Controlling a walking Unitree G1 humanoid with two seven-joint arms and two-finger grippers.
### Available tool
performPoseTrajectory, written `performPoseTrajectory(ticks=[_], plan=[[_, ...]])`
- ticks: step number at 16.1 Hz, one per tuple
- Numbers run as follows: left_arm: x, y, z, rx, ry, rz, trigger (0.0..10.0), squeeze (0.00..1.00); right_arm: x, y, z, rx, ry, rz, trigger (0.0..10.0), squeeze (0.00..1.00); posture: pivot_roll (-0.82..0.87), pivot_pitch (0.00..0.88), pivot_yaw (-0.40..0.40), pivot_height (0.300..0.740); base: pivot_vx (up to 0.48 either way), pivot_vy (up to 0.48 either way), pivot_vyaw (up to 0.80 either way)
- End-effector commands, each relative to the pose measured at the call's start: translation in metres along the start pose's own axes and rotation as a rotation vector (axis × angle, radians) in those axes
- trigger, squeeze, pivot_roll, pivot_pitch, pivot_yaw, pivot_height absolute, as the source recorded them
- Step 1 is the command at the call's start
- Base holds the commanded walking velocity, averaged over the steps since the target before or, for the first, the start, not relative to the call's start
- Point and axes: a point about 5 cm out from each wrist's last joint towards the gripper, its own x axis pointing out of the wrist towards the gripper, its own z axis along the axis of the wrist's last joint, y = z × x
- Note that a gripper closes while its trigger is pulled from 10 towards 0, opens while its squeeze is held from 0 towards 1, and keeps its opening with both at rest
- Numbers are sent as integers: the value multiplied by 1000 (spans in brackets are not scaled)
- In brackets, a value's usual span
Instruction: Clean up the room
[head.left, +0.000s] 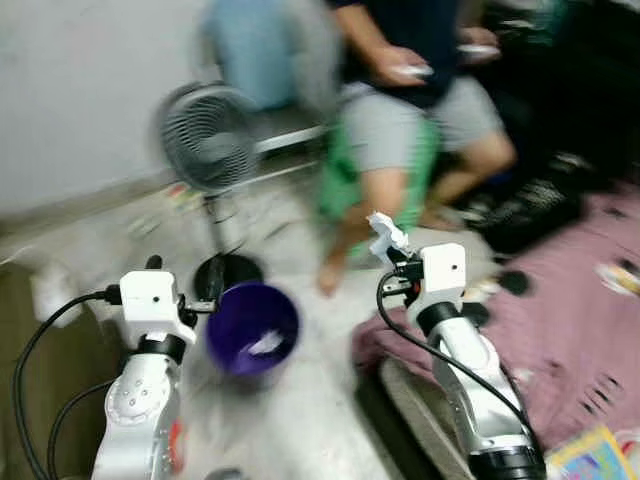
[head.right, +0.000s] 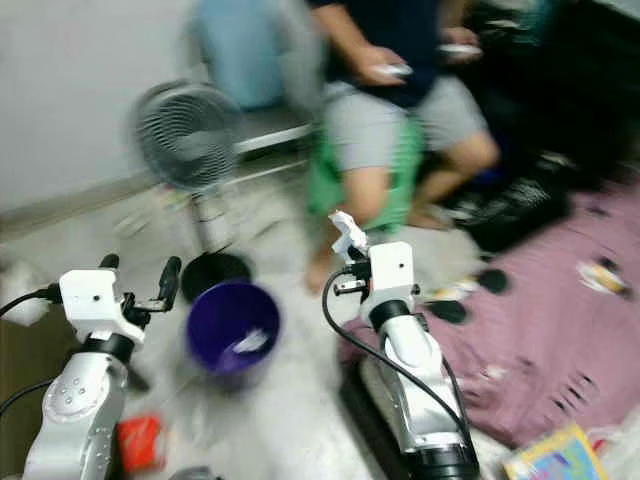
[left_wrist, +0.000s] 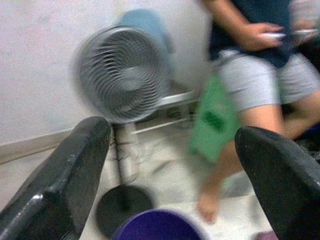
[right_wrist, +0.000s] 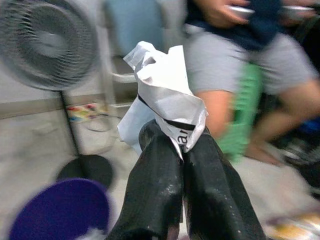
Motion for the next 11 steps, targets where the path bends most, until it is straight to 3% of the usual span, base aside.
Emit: performPoseTrajectory(ticks=[1, 4, 7, 11], plan=[[-2, 3, -1, 11, 9, 1, 10000, 0, 4, 2, 3, 3, -3, 9, 10000, 0, 45, 0, -42, 740, 398, 0, 0], [-2, 3, -2, 11, 14, 0, 10000, 0, 4, 1, 4, 1, -15, 6, 10000, 0, 47, 0, -41, 740, 361, 0, 0], [0, 3, -3, 22, 24, 0, 10000, 0, 4, 2, 4, 1, -11, 9, 10000, 0, 48, 0, -40, 740, 0, 0, 0], [1, 4, -3, 26, 22, 6, 10000, 0, 5, 6, 4, -15, -13, 30, 10000, 0, 49, 0, -39, 740, 0, 0, 758]])
